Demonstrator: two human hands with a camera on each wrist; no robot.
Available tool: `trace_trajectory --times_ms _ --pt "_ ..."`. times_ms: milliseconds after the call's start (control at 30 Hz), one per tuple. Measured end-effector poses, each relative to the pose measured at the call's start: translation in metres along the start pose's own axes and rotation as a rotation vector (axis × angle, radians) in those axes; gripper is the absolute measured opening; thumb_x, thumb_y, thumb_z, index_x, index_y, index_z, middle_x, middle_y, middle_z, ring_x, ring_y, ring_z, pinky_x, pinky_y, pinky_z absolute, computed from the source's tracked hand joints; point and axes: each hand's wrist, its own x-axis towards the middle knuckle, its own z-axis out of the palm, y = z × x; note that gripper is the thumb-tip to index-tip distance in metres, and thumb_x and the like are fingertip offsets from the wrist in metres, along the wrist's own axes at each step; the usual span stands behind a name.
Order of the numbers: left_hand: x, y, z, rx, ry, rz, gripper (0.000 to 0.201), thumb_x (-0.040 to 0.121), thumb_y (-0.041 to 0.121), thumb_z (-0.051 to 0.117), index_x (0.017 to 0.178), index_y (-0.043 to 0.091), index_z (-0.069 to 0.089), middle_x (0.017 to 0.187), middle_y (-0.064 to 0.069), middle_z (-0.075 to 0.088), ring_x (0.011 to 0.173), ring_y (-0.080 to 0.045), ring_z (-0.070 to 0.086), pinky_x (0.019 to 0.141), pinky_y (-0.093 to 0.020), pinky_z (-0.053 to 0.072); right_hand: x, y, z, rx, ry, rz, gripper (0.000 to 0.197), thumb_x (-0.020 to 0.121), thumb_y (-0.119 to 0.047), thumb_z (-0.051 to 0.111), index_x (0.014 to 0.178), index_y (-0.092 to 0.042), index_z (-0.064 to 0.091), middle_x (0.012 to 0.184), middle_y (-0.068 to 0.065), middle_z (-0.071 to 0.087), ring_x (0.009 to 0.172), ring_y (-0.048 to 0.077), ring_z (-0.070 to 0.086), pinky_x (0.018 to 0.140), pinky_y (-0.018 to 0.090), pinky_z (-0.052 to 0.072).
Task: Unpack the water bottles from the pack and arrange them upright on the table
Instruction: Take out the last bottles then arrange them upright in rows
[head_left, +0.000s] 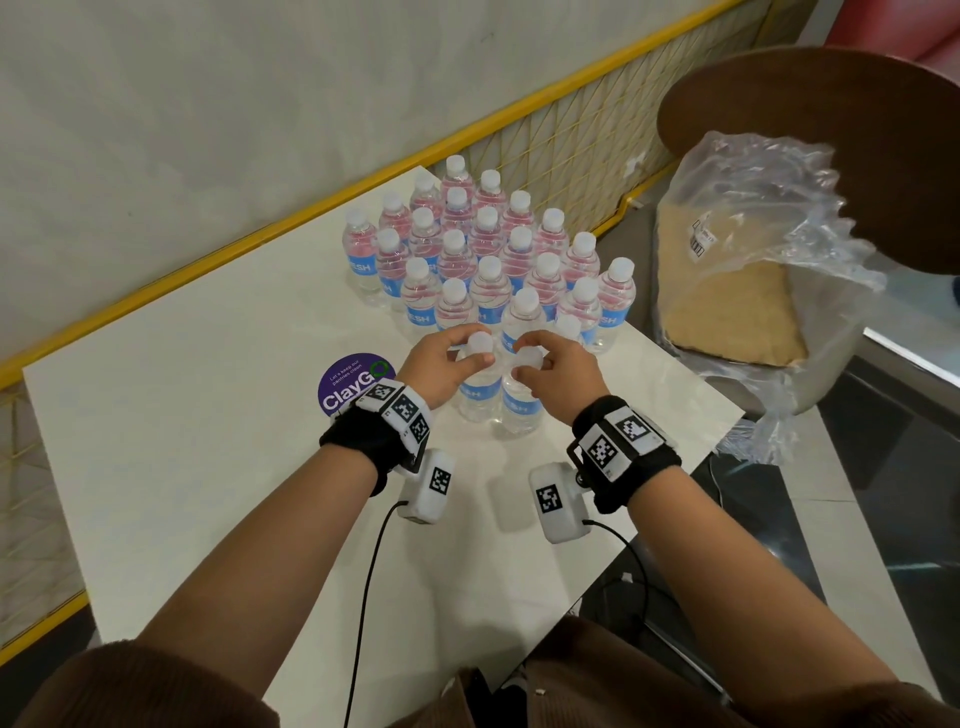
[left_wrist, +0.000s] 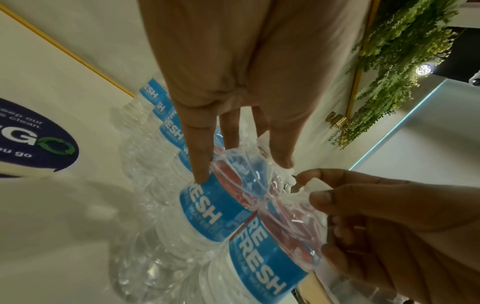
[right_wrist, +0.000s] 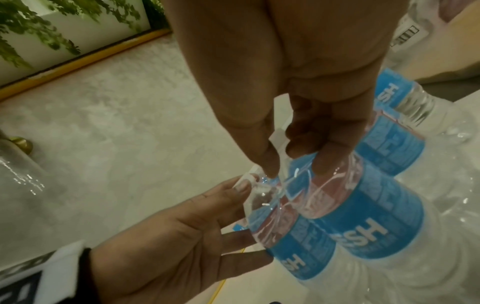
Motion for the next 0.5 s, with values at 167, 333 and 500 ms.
trace_trajectory --times_ms 167,333,500 --pt "0.008 0.006 -0.004 0.094 -0.006 0.002 0.04 0.085 0.029 0.069 0.122 0.017 0.061 0.118 -0.001 0.065 0.108 -0.017 0.06 0.095 -0.037 0.048 0.005 -0.001 -0.01 -0.092 -0.044 -0.008 0.033 0.083 -0.023 0.069 0.114 -0.019 0.06 0.065 -0.012 0.046 0.06 0.001 0.046 0.056 0.013 0.034" --pt "0.016 0.012 -0.005 0.166 -0.016 0.055 0.035 0.087 0.028 0.067 0.119 0.015 0.064 0.122 -0.003 0.065 0.115 -0.021 0.059 0.099 -0.04 0.048 0.011 -0.003 -0.014 -0.13 -0.106 0.011 0.04 0.083 -0.025 0.07 0.12 -0.019 0.06 0.069 -0.006 0.052 0.078 0.018 0.058 0.071 0.025 0.041" --pt "0.02 0.014 0.0 0.154 0.029 0.074 0.031 0.086 0.025 0.068 0.116 0.018 0.065 0.121 -0.004 0.065 0.116 -0.023 0.058 0.101 -0.041 0.046 0.01 -0.005 -0.015 -0.131 -0.117 0.018 0.039 0.083 -0.024 0.069 0.121 -0.02 0.06 0.068 -0.009 0.05 0.078 0.017 0.057 0.071 0.024 0.041"
